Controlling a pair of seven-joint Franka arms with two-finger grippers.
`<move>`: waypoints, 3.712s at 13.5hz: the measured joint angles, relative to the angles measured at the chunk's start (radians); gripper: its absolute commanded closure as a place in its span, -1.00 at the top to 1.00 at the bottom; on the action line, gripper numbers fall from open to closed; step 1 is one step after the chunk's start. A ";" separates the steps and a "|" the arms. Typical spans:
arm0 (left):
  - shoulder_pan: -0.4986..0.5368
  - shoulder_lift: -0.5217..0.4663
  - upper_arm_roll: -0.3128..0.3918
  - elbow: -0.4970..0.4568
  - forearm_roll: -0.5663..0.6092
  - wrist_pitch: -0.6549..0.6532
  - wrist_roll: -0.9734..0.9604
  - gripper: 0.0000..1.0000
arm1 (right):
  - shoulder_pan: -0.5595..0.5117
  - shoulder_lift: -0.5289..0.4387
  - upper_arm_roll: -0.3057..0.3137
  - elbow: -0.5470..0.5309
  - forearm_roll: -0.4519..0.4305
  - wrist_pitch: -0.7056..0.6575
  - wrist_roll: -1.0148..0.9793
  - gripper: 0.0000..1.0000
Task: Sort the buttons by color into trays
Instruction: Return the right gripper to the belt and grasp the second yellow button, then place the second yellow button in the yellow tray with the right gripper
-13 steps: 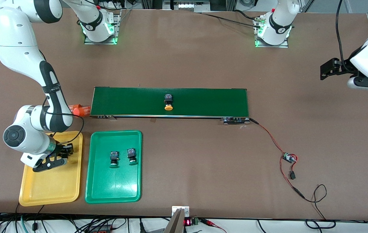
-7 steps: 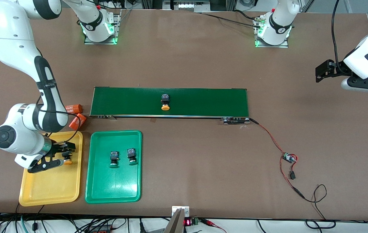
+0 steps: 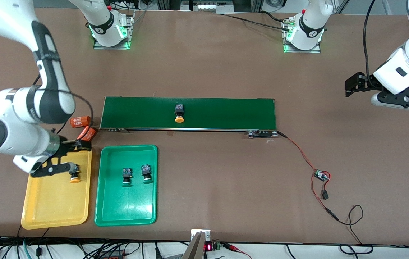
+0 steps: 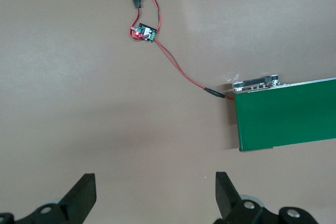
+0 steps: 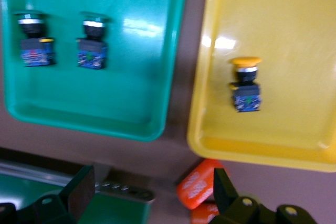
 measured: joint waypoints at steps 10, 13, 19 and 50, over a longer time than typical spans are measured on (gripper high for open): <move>0.008 0.000 0.003 0.001 0.000 0.000 0.000 1.00 | 0.238 -0.157 0.004 -0.230 0.038 0.002 0.282 1.00; 0.008 0.000 0.003 0.002 0.000 0.000 0.000 1.00 | 0.331 -0.163 0.007 -0.249 0.059 0.041 0.388 1.00; 0.009 0.000 0.003 0.004 0.000 -0.005 0.000 1.00 | 0.457 -0.158 0.007 -0.370 0.065 0.220 0.579 1.00; 0.009 0.000 0.002 0.006 0.000 -0.010 0.000 1.00 | 0.167 -0.089 -0.135 -0.338 -0.027 0.354 0.317 -0.64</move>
